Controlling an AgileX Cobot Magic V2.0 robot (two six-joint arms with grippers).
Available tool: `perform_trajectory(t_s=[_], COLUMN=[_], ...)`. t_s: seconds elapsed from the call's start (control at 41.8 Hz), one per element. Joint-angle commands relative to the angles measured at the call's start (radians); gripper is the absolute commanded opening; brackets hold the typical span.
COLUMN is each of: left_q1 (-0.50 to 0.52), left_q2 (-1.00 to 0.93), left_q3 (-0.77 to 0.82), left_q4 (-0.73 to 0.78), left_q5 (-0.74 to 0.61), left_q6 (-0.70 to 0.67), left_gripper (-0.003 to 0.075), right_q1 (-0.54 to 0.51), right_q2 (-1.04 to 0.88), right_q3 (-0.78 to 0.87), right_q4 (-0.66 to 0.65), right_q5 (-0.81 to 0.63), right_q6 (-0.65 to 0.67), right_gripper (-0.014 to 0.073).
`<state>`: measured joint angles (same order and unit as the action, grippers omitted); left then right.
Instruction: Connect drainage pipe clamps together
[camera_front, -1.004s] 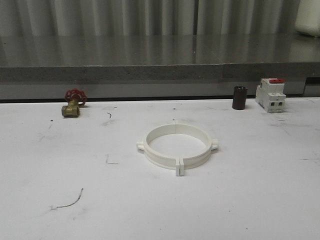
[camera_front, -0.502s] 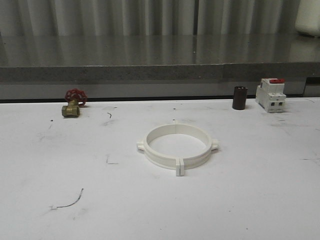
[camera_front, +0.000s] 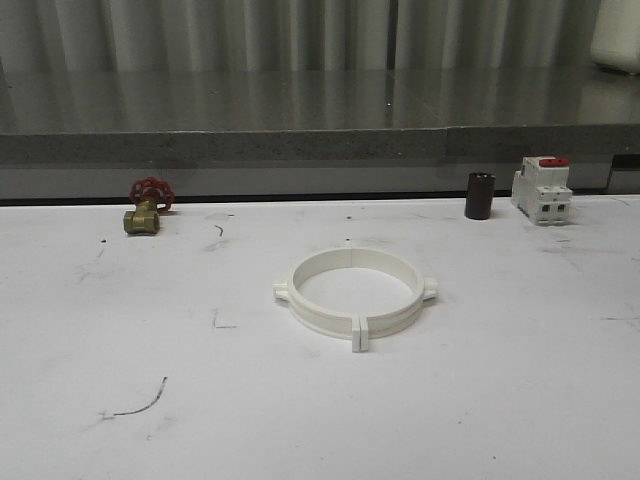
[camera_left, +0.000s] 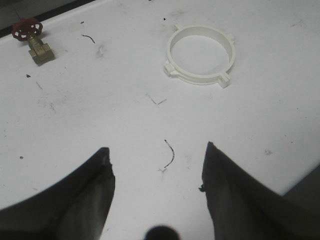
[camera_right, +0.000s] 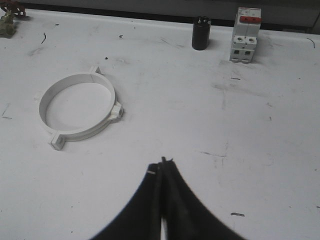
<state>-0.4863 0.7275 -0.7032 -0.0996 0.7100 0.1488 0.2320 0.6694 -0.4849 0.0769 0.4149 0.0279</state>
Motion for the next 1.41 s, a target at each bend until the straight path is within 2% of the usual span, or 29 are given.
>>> perform_trajectory(t_s=[0.0, 0.072, 0.263, 0.55, 0.765, 0.909, 1.052, 1.387], left_q1=[-0.001, 0.042, 0.233, 0.449, 0.551, 0.553, 0.538, 0.527], left_q2=[-0.033, -0.079, -0.245, -0.536, -0.714, -0.745, -0.745, -0.745], left_q3=[-0.012, 0.016, 0.131, 0.354, 0.505, 0.534, 0.571, 0.717], left_q4=[0.058, 0.060, 0.043, 0.043, 0.043, 0.036, 0.119, 0.143], left_q5=[-0.120, -0.155, -0.211, -0.390, -0.479, -0.500, -0.555, -0.764], left_q6=[-0.001, -0.001, -0.001, -0.001, -0.001, -0.010, -0.126, -0.139], left_gripper=[0.0373, 0.0350, 0.0257, -0.0018, -0.0020, -0.0020, -0.0020, -0.0020], right_q1=[-0.006, -0.006, -0.006, -0.006, -0.006, -0.006, -0.006, -0.006], right_q2=[-0.003, -0.003, -0.003, -0.003, -0.003, -0.003, -0.003, -0.003], right_q3=[-0.026, -0.026, -0.026, -0.026, -0.026, -0.026, -0.026, -0.026], right_q4=[-0.003, -0.003, -0.002, -0.002, -0.002, -0.002, -0.002, -0.002], right_q5=[-0.076, -0.077, -0.076, -0.076, -0.076, -0.076, -0.077, -0.077], right_q6=[-0.002, -0.002, -0.002, -0.002, -0.002, -0.002, -0.002, -0.002], right_gripper=[-0.0067, -0.0067, -0.0067, -0.0067, -0.0067, -0.0067, -0.0067, -0.0067])
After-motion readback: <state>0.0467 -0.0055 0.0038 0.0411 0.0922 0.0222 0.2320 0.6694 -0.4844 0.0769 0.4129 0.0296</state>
